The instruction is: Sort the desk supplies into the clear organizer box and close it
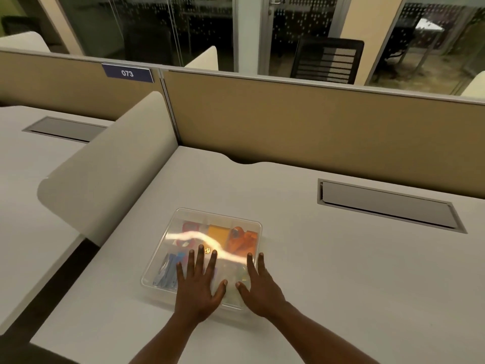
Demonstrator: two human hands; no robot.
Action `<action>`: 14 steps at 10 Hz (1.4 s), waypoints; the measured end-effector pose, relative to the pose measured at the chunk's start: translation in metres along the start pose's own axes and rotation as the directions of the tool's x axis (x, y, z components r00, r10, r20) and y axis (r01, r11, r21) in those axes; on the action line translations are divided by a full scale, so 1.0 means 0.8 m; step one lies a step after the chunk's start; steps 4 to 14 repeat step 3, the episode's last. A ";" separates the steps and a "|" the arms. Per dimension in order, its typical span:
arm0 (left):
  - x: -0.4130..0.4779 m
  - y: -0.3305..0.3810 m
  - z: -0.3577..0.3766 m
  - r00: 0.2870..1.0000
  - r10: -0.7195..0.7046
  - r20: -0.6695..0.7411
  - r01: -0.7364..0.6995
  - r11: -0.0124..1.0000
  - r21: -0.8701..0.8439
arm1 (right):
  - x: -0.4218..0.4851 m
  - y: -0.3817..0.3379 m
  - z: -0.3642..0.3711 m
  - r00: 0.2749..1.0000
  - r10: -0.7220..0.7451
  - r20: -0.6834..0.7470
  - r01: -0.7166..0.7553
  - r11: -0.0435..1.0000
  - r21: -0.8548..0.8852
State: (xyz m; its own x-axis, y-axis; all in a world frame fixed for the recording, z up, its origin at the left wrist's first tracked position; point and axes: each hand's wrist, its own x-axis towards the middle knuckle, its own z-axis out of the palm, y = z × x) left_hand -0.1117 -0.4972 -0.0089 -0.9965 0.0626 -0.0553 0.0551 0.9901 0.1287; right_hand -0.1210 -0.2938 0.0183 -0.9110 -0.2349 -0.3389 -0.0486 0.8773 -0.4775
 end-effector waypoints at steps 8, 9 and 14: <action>-0.008 0.081 -0.016 0.997 -0.025 -0.070 0.015 0.989 -0.147 | -0.086 0.119 -0.025 0.991 0.134 0.021 -0.134 0.991 0.014; -0.008 0.081 -0.016 0.997 -0.025 -0.070 0.015 0.989 -0.147 | -0.086 0.119 -0.025 0.991 0.134 0.021 -0.134 0.991 0.014; -0.008 0.081 -0.016 0.997 -0.025 -0.070 0.015 0.989 -0.147 | -0.086 0.119 -0.025 0.991 0.134 0.021 -0.134 0.991 0.014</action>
